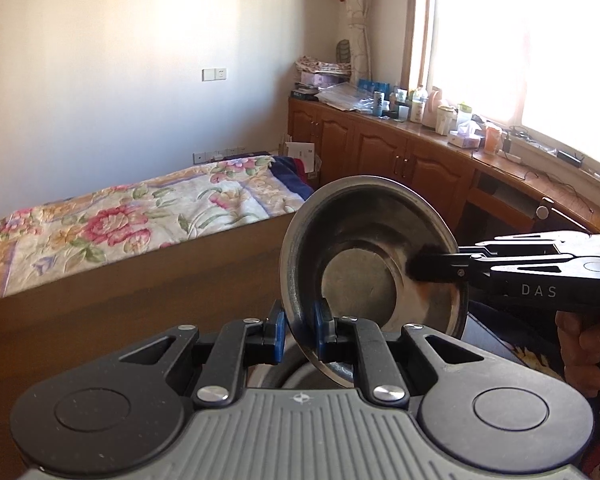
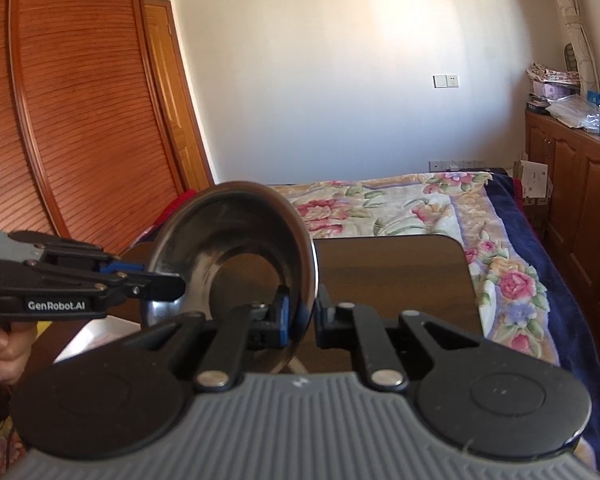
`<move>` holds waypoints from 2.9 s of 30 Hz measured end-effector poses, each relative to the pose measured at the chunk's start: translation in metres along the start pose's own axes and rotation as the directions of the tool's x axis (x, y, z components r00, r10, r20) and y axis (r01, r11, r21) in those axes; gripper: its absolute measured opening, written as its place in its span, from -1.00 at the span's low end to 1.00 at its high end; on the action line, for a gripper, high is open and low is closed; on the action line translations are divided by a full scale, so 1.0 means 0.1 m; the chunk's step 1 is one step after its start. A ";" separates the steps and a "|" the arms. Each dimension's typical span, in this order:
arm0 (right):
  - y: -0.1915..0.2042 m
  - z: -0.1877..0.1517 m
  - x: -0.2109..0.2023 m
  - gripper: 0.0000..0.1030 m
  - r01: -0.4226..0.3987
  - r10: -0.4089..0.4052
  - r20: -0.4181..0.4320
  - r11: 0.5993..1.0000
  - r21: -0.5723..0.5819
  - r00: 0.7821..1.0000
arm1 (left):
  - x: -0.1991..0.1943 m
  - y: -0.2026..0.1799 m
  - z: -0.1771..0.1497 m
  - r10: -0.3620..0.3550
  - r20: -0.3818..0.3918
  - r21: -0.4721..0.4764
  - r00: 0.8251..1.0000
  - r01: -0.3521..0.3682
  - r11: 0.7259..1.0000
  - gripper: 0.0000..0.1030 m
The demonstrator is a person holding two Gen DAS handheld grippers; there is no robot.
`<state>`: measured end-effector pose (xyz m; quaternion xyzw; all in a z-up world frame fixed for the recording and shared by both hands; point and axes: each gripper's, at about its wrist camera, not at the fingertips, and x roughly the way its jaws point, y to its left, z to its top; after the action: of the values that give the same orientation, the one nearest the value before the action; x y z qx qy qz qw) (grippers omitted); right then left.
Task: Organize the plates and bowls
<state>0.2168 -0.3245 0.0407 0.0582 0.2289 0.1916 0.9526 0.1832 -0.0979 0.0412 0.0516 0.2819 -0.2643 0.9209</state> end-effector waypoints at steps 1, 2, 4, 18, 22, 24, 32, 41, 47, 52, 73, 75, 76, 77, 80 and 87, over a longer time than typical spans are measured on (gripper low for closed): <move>0.02 -0.04 -0.02 -0.73 -0.006 0.006 0.003 1.000 0.006 1.000 | -0.01 -0.01 -0.05 0.000 -0.003 -0.008 1.000 0.000 1.000 -0.69; 0.03 -0.08 -0.03 -0.73 -0.015 0.015 0.004 1.000 0.016 1.000 | -0.01 -0.01 -0.10 -0.001 -0.007 -0.014 1.000 0.001 1.000 -0.69; 0.03 -0.17 -0.03 -0.73 -0.027 0.027 0.000 0.999 0.029 1.000 | -0.02 -0.02 -0.18 0.003 -0.013 -0.023 1.000 -0.003 1.000 -0.69; 0.11 -0.48 -0.05 -0.73 -0.045 0.045 -0.010 0.997 0.065 0.999 | -0.13 -0.08 -0.46 0.023 -0.004 -0.019 1.000 -0.023 1.000 -0.69; 0.15 -0.51 -0.02 -0.73 -0.037 0.038 -0.016 0.998 0.056 0.999 | -0.09 -0.06 -0.54 0.032 -0.008 -0.034 0.999 -0.032 0.999 -0.69; 0.16 -0.52 0.02 -0.73 -0.031 0.032 -0.022 0.998 0.053 0.999 | -0.08 -0.05 -0.57 0.032 -0.010 -0.048 0.999 -0.033 0.998 -0.69; 0.22 -0.62 0.05 -0.73 0.006 -0.006 -0.027 1.000 0.015 1.000 | -0.05 -0.06 -0.68 0.042 -0.019 -0.062 0.999 -0.043 0.997 -0.69; 0.32 -0.68 0.09 -0.72 0.043 -0.045 -0.028 0.997 -0.061 0.999 | -0.03 -0.07 -0.74 0.066 -0.026 -0.050 0.997 -0.067 0.996 -0.67; 0.34 -0.67 0.10 -0.72 0.060 -0.062 -0.029 0.996 -0.070 0.998 | -0.01 -0.09 -0.75 0.075 -0.024 -0.050 0.997 -0.076 0.996 -0.67; 0.34 -0.67 0.12 -0.72 0.089 -0.091 -0.015 0.993 -0.079 0.996 | -0.02 -0.10 -0.77 0.075 -0.021 -0.053 0.997 -0.076 0.996 -0.68; 0.37 -0.84 -0.07 0.19 0.174 -0.163 0.176 0.983 -0.053 0.971 | -0.24 -0.13 -0.97 0.160 0.166 -0.092 0.973 -0.146 0.985 0.82; 0.36 -0.88 -0.04 0.38 0.189 -0.176 0.181 0.980 -0.057 0.968 | -0.21 -0.12 -1.01 0.165 0.166 -0.106 0.972 -0.149 0.983 0.82; 0.35 -0.90 -0.02 0.50 0.193 -0.181 0.181 0.980 -0.051 0.967 | -0.20 -0.12 -1.02 0.168 0.165 -0.110 0.972 -0.151 0.982 0.82; 0.34 -0.92 0.00 0.56 0.189 -0.179 0.177 0.981 -0.044 0.968 | -0.20 -0.11 -1.04 0.172 0.164 -0.112 0.971 -0.154 0.982 0.82; 0.30 -0.97 0.04 0.67 0.169 -0.165 0.165 0.985 -0.014 0.972 | -0.15 -0.10 -1.09 0.166 0.144 -0.114 0.976 -0.151 0.982 0.73; 0.34 -1.03 0.06 0.79 0.170 -0.166 0.180 0.985 -0.008 0.969 | -0.08 -0.11 -1.14 0.153 0.103 -0.115 0.983 -0.141 0.983 0.26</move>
<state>0.1630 -0.2886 -0.0462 0.0442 0.1442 0.1068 0.9828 0.1159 -0.0761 -0.0496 0.0078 0.2392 -0.1824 0.9537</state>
